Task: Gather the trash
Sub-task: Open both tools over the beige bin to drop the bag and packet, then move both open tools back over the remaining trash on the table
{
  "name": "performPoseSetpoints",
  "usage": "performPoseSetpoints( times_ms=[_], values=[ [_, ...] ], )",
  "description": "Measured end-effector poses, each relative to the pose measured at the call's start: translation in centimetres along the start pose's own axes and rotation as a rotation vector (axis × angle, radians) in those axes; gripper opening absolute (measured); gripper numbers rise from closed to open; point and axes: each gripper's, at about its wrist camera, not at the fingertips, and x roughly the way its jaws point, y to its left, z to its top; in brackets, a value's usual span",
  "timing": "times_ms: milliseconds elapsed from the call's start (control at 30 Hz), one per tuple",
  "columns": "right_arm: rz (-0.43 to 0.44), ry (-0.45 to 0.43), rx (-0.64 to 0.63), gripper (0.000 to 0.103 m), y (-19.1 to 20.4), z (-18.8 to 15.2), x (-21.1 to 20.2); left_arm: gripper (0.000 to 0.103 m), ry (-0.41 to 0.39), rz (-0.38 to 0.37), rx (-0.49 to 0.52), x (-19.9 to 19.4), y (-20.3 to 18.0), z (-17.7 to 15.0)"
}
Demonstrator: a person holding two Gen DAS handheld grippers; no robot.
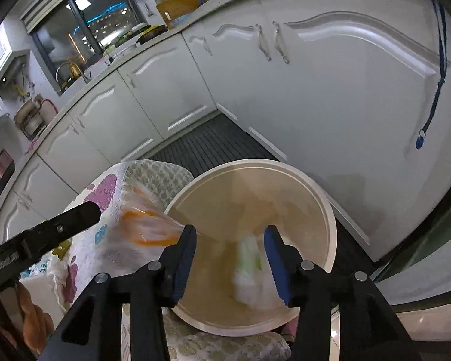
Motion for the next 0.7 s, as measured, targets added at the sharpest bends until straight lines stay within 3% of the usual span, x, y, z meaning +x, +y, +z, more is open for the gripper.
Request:
performPoseSetpoints(
  times_ms=[700],
  values=[
    [0.027, -0.008, -0.045, 0.047, 3.2, -1.1, -1.1, 0.045, -0.054, 0.062, 0.001, -5.1, 0.4, -1.3]
  ],
)
